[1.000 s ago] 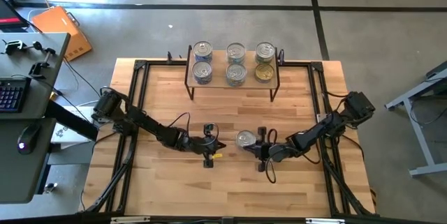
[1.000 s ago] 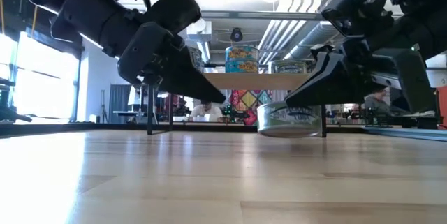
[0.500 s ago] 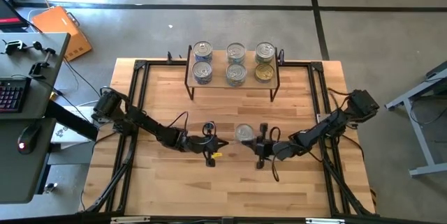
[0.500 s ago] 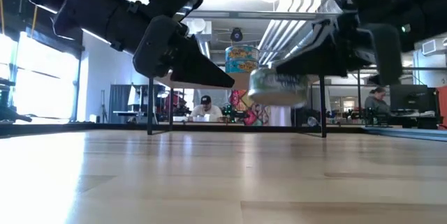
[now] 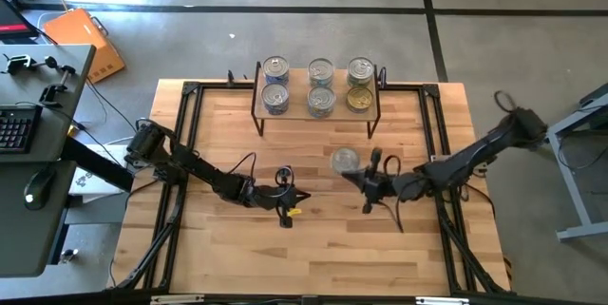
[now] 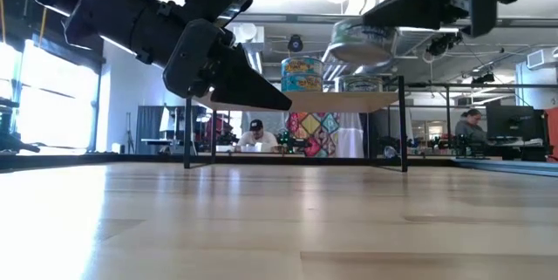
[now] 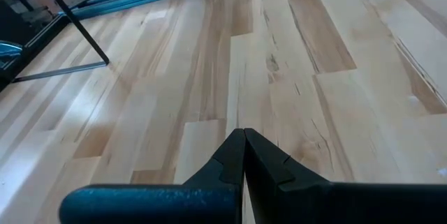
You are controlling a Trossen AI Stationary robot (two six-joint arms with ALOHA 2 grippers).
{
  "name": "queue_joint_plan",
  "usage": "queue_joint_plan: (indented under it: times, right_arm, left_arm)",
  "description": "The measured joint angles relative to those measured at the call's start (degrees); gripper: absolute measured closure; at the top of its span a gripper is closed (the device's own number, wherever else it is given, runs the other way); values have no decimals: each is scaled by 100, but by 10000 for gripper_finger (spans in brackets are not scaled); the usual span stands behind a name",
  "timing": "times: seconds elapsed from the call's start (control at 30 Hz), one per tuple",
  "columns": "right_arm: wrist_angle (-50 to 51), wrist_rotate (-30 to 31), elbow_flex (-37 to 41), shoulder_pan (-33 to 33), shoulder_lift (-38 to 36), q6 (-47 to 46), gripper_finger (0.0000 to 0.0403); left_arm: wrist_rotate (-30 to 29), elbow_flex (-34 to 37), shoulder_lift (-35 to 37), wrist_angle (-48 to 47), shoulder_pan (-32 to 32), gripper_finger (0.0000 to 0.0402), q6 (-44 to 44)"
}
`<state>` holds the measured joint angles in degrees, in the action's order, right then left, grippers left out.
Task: Stack canned seafood by type on shelf
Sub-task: Stack the green tuna can on top of the other green tuna can on the shelf
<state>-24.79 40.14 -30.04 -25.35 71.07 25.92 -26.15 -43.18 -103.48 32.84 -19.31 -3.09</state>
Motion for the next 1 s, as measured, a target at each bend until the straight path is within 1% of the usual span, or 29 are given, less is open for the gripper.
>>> queue_joint_plan:
  times: [0.13, 0.2, 0.33, 0.47, 0.6, 0.77, 0.93, 1.0]
  right_arm:
    - [556, 24, 0, 330, -594, 290, 403]
    - [728, -87, 0, 617, -832, 499, 403]
    - [856, -602, 0, 1387, -1210, 1031, 403]
    - [924, -1328, 0, 2337, -1472, 1403, 403]
    - [968, -2115, -15, 3315, -1537, 1514, 403]
    - [1600, -2746, -361, 4332, -1473, 1298, 403]
    - [2129, -3476, -651, 4949, -1389, 961, 403]
    - [2193, -3633, -664, 5096, -1320, 909, 403]
  left_arm:
    - [0, 0, 0, 0, 2, 401, 2]
    - [2, 0, 0, 2, 2, 401, 2]
    - [3, 0, 0, 3, 2, 401, 1]
    - [3, 0, 0, 2, 2, 401, 2]
    - [2, 0, 0, 3, 4, 401, 0]
    - [3, 0, 0, 4, 8, 401, 2]
    - [2, 0, 0, 4, 22, 401, 2]
    - [4, 0, 0, 4, 22, 401, 4]
